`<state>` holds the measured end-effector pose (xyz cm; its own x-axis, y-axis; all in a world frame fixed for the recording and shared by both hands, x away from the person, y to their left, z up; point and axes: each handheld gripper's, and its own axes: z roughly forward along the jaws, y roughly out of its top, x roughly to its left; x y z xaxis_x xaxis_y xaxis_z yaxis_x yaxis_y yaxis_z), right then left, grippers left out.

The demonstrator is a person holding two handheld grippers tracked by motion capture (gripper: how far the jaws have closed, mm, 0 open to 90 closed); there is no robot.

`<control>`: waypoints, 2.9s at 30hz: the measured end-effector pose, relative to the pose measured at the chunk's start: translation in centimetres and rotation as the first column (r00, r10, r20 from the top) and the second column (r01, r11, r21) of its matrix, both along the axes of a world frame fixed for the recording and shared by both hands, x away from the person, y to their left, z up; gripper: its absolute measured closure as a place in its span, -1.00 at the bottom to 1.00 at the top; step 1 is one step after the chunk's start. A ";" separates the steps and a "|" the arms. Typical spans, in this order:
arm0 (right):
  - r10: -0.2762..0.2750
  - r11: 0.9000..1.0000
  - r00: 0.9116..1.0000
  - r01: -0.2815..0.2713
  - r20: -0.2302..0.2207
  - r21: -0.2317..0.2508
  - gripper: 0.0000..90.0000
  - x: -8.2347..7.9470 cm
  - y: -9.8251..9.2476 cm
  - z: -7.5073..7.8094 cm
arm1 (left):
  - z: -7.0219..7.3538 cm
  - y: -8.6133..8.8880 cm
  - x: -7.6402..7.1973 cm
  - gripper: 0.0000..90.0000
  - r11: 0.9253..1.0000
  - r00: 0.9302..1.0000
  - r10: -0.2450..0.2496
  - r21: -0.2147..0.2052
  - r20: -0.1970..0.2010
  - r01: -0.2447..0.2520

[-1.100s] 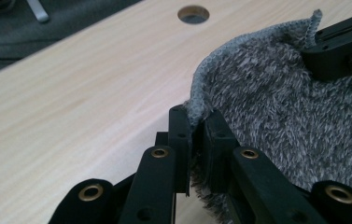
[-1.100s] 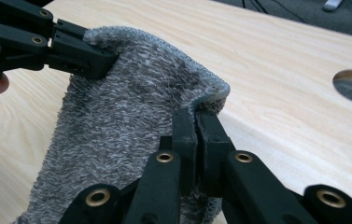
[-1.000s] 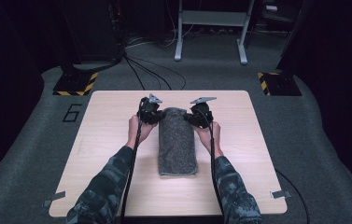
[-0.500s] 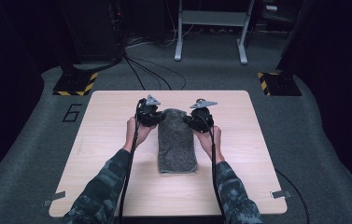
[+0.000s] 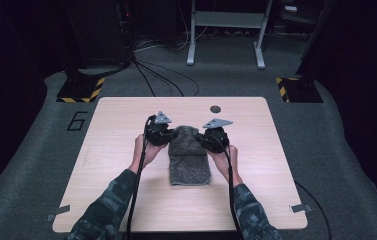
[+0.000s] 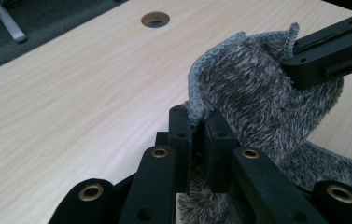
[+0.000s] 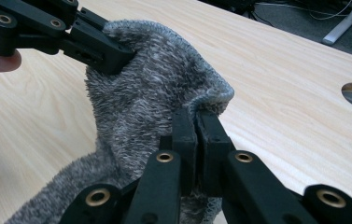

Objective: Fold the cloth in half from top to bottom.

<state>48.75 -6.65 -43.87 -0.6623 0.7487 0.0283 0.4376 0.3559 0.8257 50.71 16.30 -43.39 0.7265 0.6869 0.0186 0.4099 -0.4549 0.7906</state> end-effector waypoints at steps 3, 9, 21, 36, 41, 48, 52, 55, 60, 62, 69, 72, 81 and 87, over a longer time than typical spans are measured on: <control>0.011 1.000 1.000 -0.011 0.007 0.001 0.94 -0.3 -0.2 -0.5 | -0.4 0.0 -0.2 0.85 1.000 1.000 -0.006 -0.002 -0.003 0.006; 0.010 1.000 1.000 -0.010 0.016 0.003 0.94 -0.9 -0.5 -1.1 | -0.8 -0.1 -0.5 0.85 1.000 1.000 -0.007 0.000 -0.004 0.007; 0.028 1.000 0.999 -0.028 0.016 -0.010 0.92 -1.4 -0.8 -0.9 | -1.0 -0.3 -1.5 0.83 0.999 0.999 -0.033 -0.041 -0.021 0.032; 0.059 0.998 0.997 -0.059 -0.040 -0.021 0.77 -6.4 -1.5 -3.4 | -4.1 -0.2 -5.7 0.71 0.992 0.988 -0.120 -0.038 -0.096 0.116; 0.080 0.997 0.996 -0.080 -0.051 -0.004 0.55 -8.3 -2.5 -3.4 | -4.5 -0.2 -7.8 0.45 0.982 0.970 -0.188 -0.039 -0.152 0.184; 0.083 0.996 0.995 -0.081 -0.053 0.034 0.18 -10.2 -4.4 -2.5 | -3.6 0.9 -10.8 -0.11 0.977 0.965 -0.211 -0.064 -0.157 0.203; 0.051 0.998 0.997 -0.049 -0.057 0.039 0.02 -9.7 -4.8 -2.2 | -2.3 1.9 -11.0 -0.25 0.982 0.976 -0.177 -0.092 -0.123 0.166; 0.035 0.999 0.997 -0.032 -0.070 0.043 -0.05 -8.9 -4.6 -2.2 | -1.8 2.3 -10.3 -0.31 0.989 0.987 -0.119 -0.103 -0.104 0.109; -0.012 0.999 0.996 0.015 -0.094 0.032 -0.15 -6.1 -3.4 -2.2 | -3.4 1.8 -6.8 -0.34 0.999 0.992 0.032 -0.012 -0.125 -0.034; -0.020 0.999 0.995 0.025 -0.097 0.043 -0.16 -5.5 -3.6 -2.1 | -4.3 1.5 -6.2 -0.34 0.999 0.988 0.036 0.004 -0.152 -0.036; -0.054 0.996 0.987 0.043 -0.152 -0.074 -0.20 -5.3 -3.3 -4.6 | -5.5 -0.1 -7.4 -0.37 0.996 0.991 -0.006 0.089 -0.133 0.018; -0.053 0.995 0.984 0.037 -0.171 -0.097 -0.21 -5.7 -2.6 -5.7 | -5.8 -0.6 -8.3 -0.42 0.991 0.991 -0.026 0.127 -0.131 0.043; -0.030 0.997 0.987 0.017 -0.159 -0.079 -0.16 -8.7 -3.8 -5.4 | -6.4 -0.8 -10.2 -0.55 0.984 0.989 -0.061 0.158 -0.134 0.082; -0.100 0.993 0.982 0.088 -0.160 -0.080 -0.17 -5.7 -3.8 -5.1 | -6.8 -0.9 -9.8 -0.58 0.985 0.990 -0.042 0.161 -0.137 0.064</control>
<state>43.09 -10.49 -48.98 -0.5796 0.8115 0.0745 0.5991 0.3624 0.7139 40.93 15.36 -50.15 0.7656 0.6427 0.0292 0.4775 -0.5981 0.6437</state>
